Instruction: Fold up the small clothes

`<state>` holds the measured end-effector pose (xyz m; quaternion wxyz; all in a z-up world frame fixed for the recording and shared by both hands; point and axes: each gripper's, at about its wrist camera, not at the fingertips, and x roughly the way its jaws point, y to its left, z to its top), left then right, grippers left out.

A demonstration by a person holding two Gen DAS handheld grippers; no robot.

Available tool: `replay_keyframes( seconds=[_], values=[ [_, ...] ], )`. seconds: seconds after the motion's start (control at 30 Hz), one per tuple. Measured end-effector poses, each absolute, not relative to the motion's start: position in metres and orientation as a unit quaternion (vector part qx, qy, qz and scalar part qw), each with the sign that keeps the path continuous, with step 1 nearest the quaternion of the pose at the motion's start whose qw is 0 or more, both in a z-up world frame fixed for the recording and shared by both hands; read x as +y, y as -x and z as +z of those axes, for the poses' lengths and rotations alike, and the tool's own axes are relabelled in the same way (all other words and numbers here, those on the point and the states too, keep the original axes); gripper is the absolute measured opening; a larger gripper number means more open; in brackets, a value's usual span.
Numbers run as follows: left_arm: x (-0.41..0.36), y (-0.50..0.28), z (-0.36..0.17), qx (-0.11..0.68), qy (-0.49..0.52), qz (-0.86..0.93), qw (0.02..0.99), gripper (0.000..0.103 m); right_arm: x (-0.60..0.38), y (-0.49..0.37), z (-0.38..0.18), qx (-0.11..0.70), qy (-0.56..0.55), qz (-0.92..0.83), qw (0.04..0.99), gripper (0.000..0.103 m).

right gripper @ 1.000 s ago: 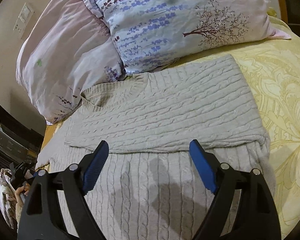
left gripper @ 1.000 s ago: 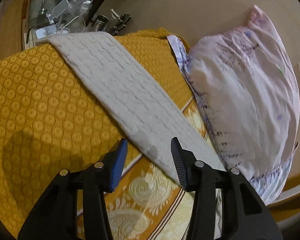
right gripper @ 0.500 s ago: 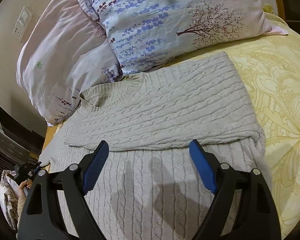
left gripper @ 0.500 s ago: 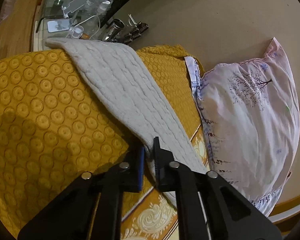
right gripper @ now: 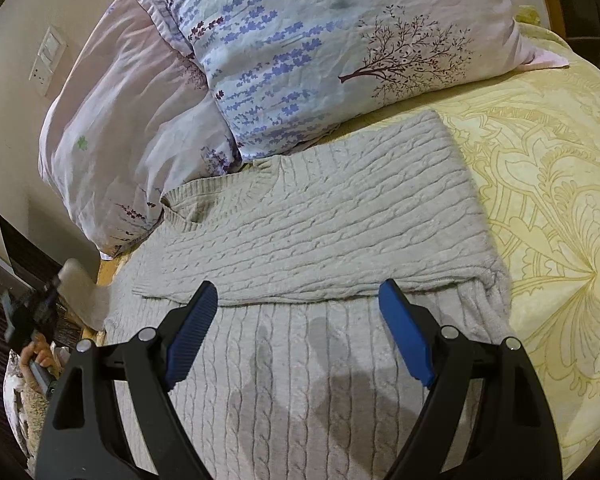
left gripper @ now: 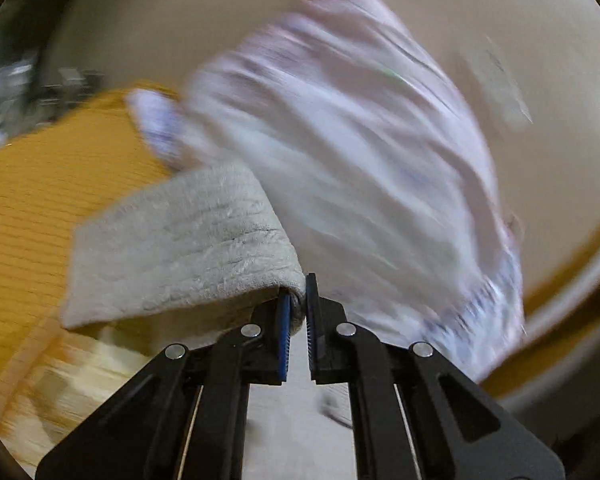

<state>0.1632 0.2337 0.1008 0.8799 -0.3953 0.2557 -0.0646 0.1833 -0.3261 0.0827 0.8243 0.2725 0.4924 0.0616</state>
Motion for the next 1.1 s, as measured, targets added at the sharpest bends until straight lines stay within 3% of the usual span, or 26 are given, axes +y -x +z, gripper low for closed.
replay_keyframes(
  seconds=[0.17, 0.43, 0.57, 0.63, 0.67, 0.7, 0.87, 1.0, 1.1],
  values=[
    [0.114, -0.188, 0.103, 0.295, 0.336, -0.197, 0.873, 0.006, -0.327, -0.179, 0.082, 0.490, -0.272, 0.062, 0.826, 0.082],
    [-0.011, -0.207, 0.032, 0.434, 0.239, -0.244, 0.833, 0.006, -0.313, -0.180, 0.087, 0.494, -0.239, 0.072, 0.833, 0.082],
    [-0.012, -0.197, 0.027, 0.443, 0.218, -0.242, 0.835, 0.010, -0.294, -0.188, 0.102, 0.486, -0.191, 0.087, 0.849, 0.082],
    [0.003, -0.187, 0.035, 0.433, 0.225, -0.246, 0.838, 0.026, -0.280, -0.194, 0.112, 0.476, -0.166, 0.102, 0.858, 0.082],
    [0.014, -0.180, 0.041, 0.421, 0.227, -0.243, 0.844, 0.044, -0.270, -0.197, 0.119, 0.468, -0.148, 0.115, 0.863, 0.082],
    [0.030, -0.171, 0.049, 0.402, 0.225, -0.232, 0.857, 0.051, -0.259, -0.200, 0.125, 0.460, -0.129, 0.129, 0.869, 0.082],
    [0.081, -0.164, 0.066, 0.377, 0.171, -0.121, 0.902, 0.051, -0.184, -0.215, 0.141, 0.424, -0.016, 0.222, 0.878, 0.071],
    [0.098, -0.176, 0.051, 0.415, 0.138, -0.064, 0.897, 0.051, -0.117, -0.231, 0.129, 0.424, 0.050, 0.289, 0.857, 0.055],
    [0.103, -0.181, 0.038, 0.445, 0.142, -0.059, 0.882, 0.045, -0.082, -0.239, 0.114, 0.430, 0.089, 0.316, 0.841, 0.051]
  ],
)
